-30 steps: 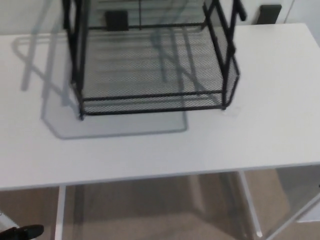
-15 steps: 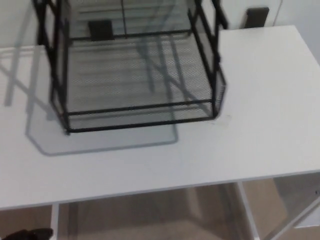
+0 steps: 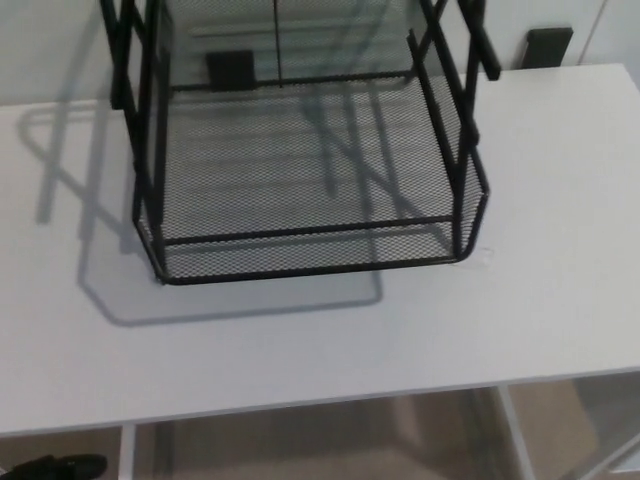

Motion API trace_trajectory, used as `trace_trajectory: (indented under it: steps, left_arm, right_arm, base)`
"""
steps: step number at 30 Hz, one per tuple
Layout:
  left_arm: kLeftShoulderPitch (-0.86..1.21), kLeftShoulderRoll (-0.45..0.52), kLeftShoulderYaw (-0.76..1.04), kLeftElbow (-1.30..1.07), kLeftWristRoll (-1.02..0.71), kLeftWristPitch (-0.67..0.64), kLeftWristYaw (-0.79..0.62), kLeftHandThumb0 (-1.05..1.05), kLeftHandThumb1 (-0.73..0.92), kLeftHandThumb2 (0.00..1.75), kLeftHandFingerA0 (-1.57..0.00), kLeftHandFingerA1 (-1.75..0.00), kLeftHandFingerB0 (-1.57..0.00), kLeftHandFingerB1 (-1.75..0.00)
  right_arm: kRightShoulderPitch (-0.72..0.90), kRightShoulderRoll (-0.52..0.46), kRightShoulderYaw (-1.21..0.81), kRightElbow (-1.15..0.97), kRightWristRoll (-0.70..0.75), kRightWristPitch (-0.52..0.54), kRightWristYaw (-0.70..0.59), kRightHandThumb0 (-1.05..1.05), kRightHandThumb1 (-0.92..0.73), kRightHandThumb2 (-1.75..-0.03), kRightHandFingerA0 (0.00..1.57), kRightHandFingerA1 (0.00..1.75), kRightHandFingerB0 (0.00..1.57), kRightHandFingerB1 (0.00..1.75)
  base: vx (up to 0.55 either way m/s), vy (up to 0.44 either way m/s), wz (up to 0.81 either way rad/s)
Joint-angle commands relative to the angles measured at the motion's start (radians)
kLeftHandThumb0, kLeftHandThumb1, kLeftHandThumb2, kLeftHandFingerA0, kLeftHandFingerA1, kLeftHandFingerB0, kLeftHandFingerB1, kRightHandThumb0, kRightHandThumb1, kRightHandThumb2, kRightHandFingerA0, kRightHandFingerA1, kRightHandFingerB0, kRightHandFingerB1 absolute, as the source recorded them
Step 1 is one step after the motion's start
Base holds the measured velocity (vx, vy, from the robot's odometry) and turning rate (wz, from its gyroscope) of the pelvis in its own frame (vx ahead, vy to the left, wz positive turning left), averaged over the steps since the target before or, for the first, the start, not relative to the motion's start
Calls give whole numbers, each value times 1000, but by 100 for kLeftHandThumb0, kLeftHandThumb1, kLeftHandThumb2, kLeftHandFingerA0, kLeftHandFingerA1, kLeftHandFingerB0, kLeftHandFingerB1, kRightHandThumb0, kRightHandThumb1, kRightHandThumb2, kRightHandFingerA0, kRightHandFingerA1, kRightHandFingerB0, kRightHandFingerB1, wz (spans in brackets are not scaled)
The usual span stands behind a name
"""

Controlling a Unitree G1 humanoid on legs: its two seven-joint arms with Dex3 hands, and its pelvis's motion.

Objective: The robot walks towards a file tray kept in the middle of a desk and uses its right hand to grab a tray and pulls it out towards itself

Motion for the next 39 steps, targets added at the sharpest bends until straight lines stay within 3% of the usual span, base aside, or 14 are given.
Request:
trace_trajectory:
  steps: [1, 2, 3, 8, 9, 10, 11, 12, 13, 14, 20, 29, 35, 39]
  left_arm:
    - [9, 15, -3, -8, 10, -20, -4, -41, 45, 54, -66, -44, -59, -41]
    - [10, 17, -5, -9, 12, -20, -5, -41, 45, 54, -66, -44, -59, -41]
    - [8, 18, -6, -10, 13, -18, -5, -41, 46, 54, -64, -44, -58, -40]
    - [1, 24, -6, -20, 9, -11, -10, -41, 46, 54, -65, -44, -59, -41]
    - [7, 24, -8, -30, 10, -9, -9, -41, 36, 77, -61, -59, -47, -51]
    - [11, 24, -14, -36, 15, -8, -9, -40, 46, 54, -65, -44, -59, -41]
    - [16, 24, -19, -44, 14, -2, -15, -39, 48, 54, -65, -44, -57, -40]
    - [20, 23, -23, -53, 16, 4, -15, -39, 48, 54, -64, -44, -58, -40]
    - [25, 20, -29, -58, 16, 1, -18, -39, 48, 54, -63, -43, -57, -40]
    - [27, 20, -34, -63, 20, -1, -18, -40, 48, 54, -63, -43, -58, -40]
    - [30, 23, -49, -68, 26, -16, -24, -40, 49, 55, -60, -42, -57, -40]
    - [42, 28, -51, -73, 28, -7, -11, -39, 49, 55, -61, -42, -55, -39]
    - [87, 12, -65, -57, 12, -15, -35, -38, 48, 54, -60, -42, -57, -40]
    - [129, 12, -93, -56, 27, -48, -48, -39, 46, 54, -64, -42, -58, -40]
  right_arm:
    - [31, -10, 12, -43, -24, -48, -11, -27, -57, -55, 65, 57, 58, 52]
    - [42, -11, 17, -62, -30, -54, -12, -27, -57, -55, 65, 57, 58, 52]
    - [60, -13, 25, -103, -33, -56, -9, -32, -39, -80, 66, 71, 50, 61]
    - [177, -11, 47, -349, 10, -47, 34, -35, -39, -80, 64, 69, 51, 61]
    - [207, -10, 48, -389, 16, -53, 38, -36, -39, -80, 65, 69, 52, 62]
    - [249, -5, 45, -442, 39, -54, 48, -36, -39, -80, 66, 70, 52, 62]
    - [283, -3, 40, -487, 60, -55, 58, -46, -53, -57, 69, 60, 65, 54]
    - [336, -7, 26, -565, 89, -66, 73, -38, -38, -80, 63, 69, 53, 63]
    - [390, 1, 3, -634, 126, -98, 80, -39, -39, -80, 65, 70, 55, 64]
    - [415, 18, -14, -667, 133, -141, 65, -34, -54, -56, 76, 61, 70, 55]
    - [488, 165, -155, -979, 108, -332, -88, -50, -60, -58, 77, 60, 70, 53]
    - [314, 219, -389, -1368, 198, -354, -236, -54, -66, -60, 75, 70, 67, 57]
    - [165, 84, -465, -1372, 181, -394, -332, -60, -66, -60, 64, 74, 59, 65]
    - [-119, -94, -406, -1372, 95, -213, -333, -63, -60, -58, 46, 65, 47, 53]
  base:
    - [0, 0, 0]
    - [0, 0, 0]
    - [0, 0, 0]
    - [0, 0, 0]
    - [0, 0, 0]
    - [0, 0, 0]
    - [0, 0, 0]
    - [0, 0, 0]
    - [0, 0, 0]
    - [0, 0, 0]
    - [0, 0, 0]
    - [0, 0, 0]
    - [0, 0, 0]
    - [0, 0, 0]
